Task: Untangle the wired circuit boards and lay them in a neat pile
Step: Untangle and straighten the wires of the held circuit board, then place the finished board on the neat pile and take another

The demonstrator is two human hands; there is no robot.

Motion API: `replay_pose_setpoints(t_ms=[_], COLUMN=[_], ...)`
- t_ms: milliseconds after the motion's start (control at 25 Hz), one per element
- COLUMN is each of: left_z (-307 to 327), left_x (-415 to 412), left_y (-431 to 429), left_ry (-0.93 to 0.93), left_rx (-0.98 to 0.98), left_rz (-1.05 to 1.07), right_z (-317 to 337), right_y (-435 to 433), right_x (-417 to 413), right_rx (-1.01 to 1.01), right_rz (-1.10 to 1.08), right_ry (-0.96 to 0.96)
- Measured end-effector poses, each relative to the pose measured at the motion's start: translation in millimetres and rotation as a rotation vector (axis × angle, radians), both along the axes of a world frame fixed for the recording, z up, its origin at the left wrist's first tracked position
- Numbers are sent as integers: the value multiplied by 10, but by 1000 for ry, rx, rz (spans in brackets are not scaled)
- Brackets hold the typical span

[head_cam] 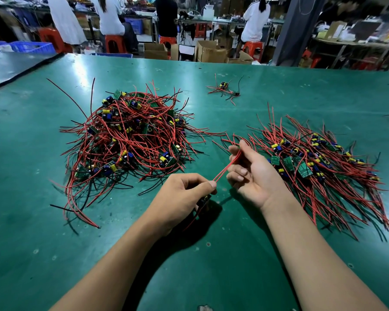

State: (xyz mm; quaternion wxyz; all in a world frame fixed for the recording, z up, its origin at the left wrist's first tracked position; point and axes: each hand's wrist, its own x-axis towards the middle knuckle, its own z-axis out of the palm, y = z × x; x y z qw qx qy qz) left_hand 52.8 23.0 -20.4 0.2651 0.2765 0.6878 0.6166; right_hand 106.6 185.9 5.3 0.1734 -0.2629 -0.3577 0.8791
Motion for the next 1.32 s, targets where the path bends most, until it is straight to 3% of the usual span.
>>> replay_pose_setpoints(t_ms=[120, 240, 560, 720, 800, 920, 1120, 1160, 1240, 1320], left_z=[28, 75, 79, 57, 39, 37, -14, -22, -19, -17], left_x=[-2, -37, -69, -98, -113, -108, -158, -172, -204, -240], left_y=[36, 48, 64, 46, 51, 50, -53, -67, -92, -104], left_ry=[-152, -361, -472, -498, -503, -411, 278, 361, 393, 360], left_rx=[84, 170, 249, 313, 316, 273, -5, -49, -112, -161], left_rz=[89, 119, 99, -20, -5, 103, 435, 512, 632, 648], right_z=[-43, -77, -133, -204, -244, -184, -115, -117, -119, -163], right_y=[-47, -50, -179, -309, -337, -245, 9, -27, -153, -296], right_x=[-10, -7, -11, 19, 5, 17, 145, 145, 110, 56], right_rx=[327, 433, 680, 1051, 1286, 1370, 1598, 1658, 1736, 1761], right_rz=[-26, -38, 58, 147, 74, -133, -408, -436, -383, -164], right_ry=[-120, -134, -182, -211, -210, -220, -586, -584, -456, -389])
